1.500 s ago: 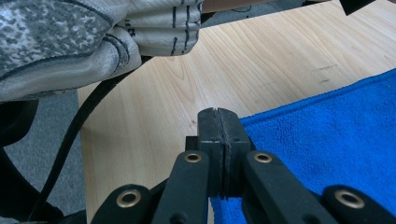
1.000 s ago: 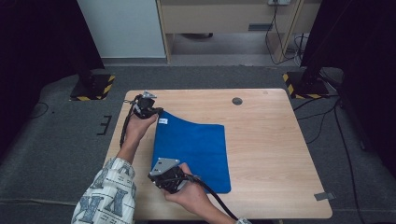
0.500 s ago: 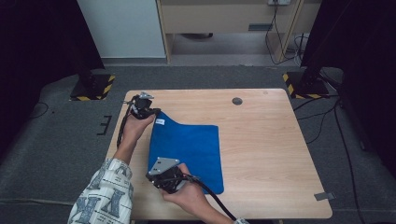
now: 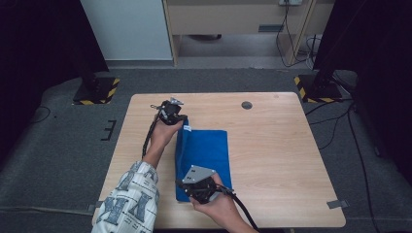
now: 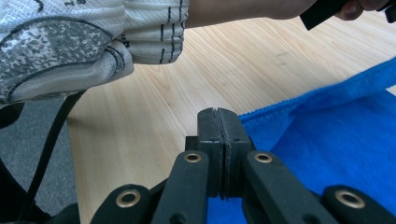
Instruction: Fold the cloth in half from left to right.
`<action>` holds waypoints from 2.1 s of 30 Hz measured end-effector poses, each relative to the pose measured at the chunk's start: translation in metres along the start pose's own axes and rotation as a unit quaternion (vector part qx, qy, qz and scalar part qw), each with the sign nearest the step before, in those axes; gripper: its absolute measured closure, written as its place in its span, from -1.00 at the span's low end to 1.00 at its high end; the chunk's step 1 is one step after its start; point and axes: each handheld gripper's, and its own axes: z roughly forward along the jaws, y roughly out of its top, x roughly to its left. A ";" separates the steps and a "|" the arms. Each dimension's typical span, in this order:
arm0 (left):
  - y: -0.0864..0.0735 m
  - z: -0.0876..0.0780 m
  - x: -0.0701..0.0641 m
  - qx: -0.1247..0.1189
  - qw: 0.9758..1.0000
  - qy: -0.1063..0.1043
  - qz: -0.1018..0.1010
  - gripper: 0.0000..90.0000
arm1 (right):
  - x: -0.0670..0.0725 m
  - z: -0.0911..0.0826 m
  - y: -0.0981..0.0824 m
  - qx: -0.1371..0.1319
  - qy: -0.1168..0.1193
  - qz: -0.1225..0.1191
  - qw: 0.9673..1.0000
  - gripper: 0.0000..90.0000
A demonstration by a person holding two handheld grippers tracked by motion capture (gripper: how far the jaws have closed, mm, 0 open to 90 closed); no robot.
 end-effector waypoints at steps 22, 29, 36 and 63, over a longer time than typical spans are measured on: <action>0.012 0.025 -0.029 0.006 1.000 -0.023 0.013 0.98 | -0.016 -0.006 -0.032 0.031 -0.020 0.020 0.999 0.99; 0.015 0.028 -0.038 0.001 1.000 -0.028 0.013 0.98 | -0.018 -0.016 -0.036 0.028 -0.027 0.023 0.999 0.99; 0.018 0.032 -0.046 -0.004 0.999 -0.033 0.011 0.98 | -0.020 -0.025 -0.043 0.030 -0.033 0.027 0.999 0.99; 0.024 0.040 -0.062 -0.008 0.999 -0.050 0.010 0.99 | -0.022 -0.043 -0.060 0.042 -0.042 0.029 0.998 0.99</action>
